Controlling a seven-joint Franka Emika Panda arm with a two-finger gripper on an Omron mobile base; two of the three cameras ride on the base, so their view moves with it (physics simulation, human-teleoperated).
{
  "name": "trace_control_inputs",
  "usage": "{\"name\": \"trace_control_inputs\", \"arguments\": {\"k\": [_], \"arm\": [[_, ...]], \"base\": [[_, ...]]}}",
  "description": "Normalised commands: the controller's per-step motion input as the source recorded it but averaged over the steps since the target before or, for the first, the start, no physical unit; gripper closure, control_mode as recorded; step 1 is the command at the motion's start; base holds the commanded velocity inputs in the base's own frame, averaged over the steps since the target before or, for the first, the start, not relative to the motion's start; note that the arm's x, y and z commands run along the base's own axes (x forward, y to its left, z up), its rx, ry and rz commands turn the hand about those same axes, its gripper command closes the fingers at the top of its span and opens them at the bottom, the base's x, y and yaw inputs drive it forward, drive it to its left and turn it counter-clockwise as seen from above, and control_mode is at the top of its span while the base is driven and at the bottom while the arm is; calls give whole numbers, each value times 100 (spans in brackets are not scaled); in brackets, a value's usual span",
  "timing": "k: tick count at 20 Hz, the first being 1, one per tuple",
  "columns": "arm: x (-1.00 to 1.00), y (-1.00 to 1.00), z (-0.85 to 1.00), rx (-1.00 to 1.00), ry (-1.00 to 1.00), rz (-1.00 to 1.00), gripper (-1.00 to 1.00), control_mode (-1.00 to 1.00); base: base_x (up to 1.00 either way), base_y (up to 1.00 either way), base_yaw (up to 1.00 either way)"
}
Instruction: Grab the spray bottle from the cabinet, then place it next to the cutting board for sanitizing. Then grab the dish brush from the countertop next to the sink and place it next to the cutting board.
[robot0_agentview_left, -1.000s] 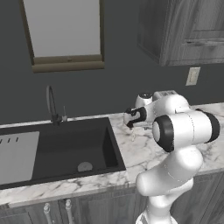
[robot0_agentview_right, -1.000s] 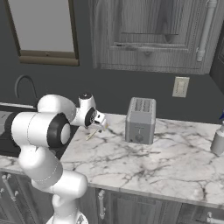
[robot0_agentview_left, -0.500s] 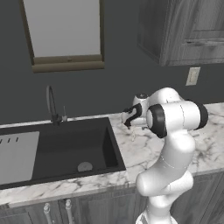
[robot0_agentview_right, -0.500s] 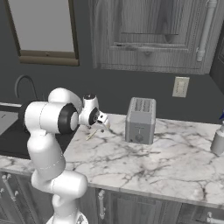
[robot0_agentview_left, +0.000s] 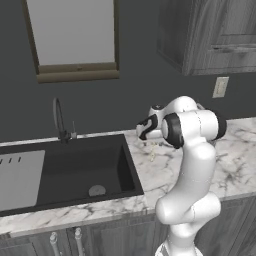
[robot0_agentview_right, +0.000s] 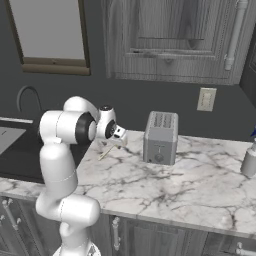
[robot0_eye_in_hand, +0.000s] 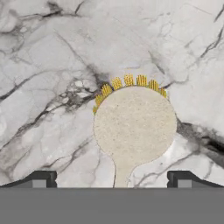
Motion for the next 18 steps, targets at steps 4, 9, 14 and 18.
{"name": "trace_control_inputs", "arguments": {"k": [4, 9, 14, 18], "arm": [[29, 0, -29, 0, 6, 0, -100, -100], [29, 0, -33, 0, 9, 0, -100, -100], [25, 0, -34, 0, 7, 0, 100, -100], [4, 0, -27, 0, 0, 0, 100, -100]], "base": [[0, 0, 0], [0, 0, 0], [0, 0, 0], [0, 0, 0]]}}
